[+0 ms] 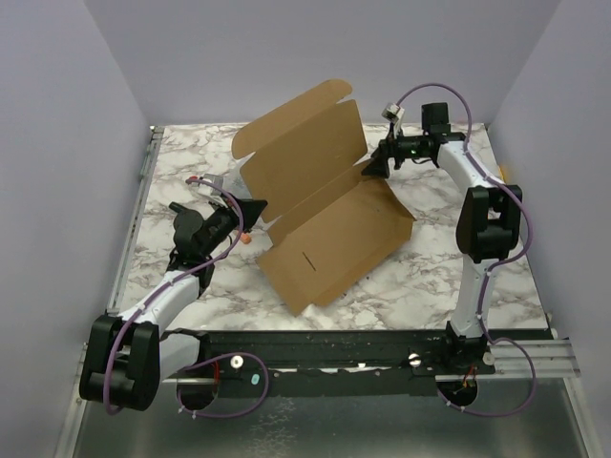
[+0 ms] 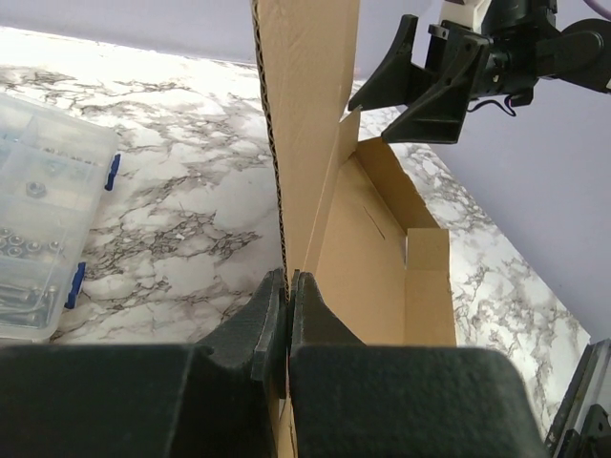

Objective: Fold the paper box
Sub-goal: Fold the paper box at the center of the board.

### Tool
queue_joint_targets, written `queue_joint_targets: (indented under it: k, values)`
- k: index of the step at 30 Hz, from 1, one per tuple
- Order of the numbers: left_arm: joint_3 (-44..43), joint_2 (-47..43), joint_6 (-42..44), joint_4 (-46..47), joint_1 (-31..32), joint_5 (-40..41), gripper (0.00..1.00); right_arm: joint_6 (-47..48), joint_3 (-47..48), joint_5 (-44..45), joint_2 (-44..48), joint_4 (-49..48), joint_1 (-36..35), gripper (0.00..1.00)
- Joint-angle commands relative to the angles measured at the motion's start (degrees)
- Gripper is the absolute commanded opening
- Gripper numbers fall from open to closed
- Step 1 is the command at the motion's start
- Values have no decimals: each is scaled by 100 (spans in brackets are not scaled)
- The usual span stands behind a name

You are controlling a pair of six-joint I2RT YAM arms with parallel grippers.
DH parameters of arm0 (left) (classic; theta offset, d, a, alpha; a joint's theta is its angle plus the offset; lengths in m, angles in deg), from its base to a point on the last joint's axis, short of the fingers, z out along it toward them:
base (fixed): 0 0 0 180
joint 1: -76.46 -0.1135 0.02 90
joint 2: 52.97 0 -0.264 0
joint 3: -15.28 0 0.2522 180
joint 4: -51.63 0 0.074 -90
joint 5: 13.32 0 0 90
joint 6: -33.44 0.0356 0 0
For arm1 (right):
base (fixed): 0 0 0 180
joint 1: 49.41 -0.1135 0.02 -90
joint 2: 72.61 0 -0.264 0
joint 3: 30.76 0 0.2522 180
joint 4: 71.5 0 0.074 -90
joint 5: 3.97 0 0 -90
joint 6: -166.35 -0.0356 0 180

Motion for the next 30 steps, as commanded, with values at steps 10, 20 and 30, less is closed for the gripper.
queue_joint_targets:
  k: [10, 20, 30]
  values:
    - [35, 36, 169, 264, 18, 7, 0, 161, 101, 42, -197, 615, -162, 79]
    - [-8, 194, 330, 200, 18, 102, 0, 226, -456, 442, 233, 431, -389, 72]
    - [-77, -25, 1227, -402, 240, 2, 0, 142, -691, 1118, 260, 469, -714, 55]
